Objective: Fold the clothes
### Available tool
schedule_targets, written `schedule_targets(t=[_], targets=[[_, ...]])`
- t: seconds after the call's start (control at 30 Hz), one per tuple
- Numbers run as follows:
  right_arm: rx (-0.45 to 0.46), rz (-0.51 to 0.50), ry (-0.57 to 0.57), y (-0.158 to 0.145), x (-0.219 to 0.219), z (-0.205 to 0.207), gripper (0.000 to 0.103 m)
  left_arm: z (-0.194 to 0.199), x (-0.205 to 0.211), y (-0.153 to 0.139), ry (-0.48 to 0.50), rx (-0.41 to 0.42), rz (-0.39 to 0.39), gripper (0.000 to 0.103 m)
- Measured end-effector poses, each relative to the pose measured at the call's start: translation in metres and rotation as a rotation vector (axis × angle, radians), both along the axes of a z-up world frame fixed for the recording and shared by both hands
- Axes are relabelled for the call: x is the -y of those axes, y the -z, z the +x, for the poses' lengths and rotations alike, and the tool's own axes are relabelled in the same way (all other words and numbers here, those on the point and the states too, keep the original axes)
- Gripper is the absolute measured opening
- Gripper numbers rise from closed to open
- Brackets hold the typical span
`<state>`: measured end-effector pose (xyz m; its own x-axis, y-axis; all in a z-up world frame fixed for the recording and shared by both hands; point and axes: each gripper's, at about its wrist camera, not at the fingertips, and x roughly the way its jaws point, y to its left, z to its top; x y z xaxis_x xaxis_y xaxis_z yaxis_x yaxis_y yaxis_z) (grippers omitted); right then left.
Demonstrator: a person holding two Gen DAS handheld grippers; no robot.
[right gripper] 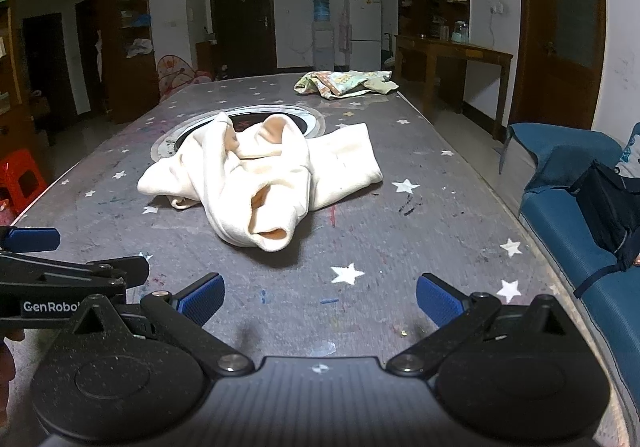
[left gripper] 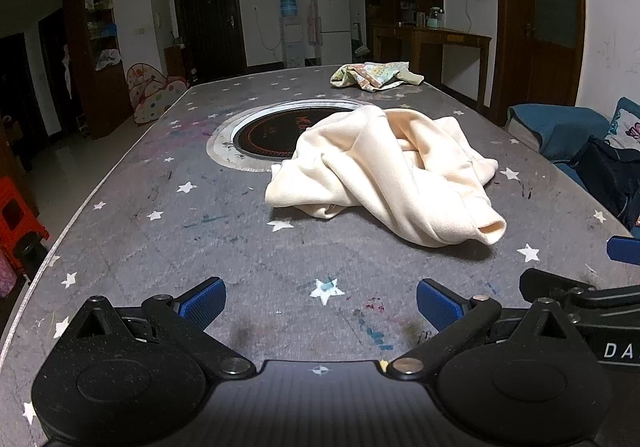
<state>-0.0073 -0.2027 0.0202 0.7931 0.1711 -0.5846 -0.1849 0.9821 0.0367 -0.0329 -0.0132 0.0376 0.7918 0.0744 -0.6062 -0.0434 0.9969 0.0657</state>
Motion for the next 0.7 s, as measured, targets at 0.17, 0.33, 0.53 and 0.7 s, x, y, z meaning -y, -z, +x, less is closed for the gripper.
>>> schedule_targets(t=[0.17,0.33,0.53,0.7], targets=[[0.001,-0.003,-0.005,-0.0005,-0.0011,0.0007,0.103,0.0020,-0.0005,-0.0003,-0.001,-0.002,0.000,0.103],[0.010,-0.003,-0.008,-0.0013,-0.0015,0.0013,0.103,0.0033,-0.0009,-0.0005,0.000,-0.003,-0.003,0.103],[0.006,0.018,-0.014,-0.0003,-0.0006,0.0032,0.103,0.0062,-0.0015,0.0001,0.000,-0.011,-0.005,0.103],[0.009,0.019,-0.017,-0.0002,-0.0007,0.0042,0.103,0.0080,-0.0014,-0.0007,0.000,-0.016,-0.005,0.103]])
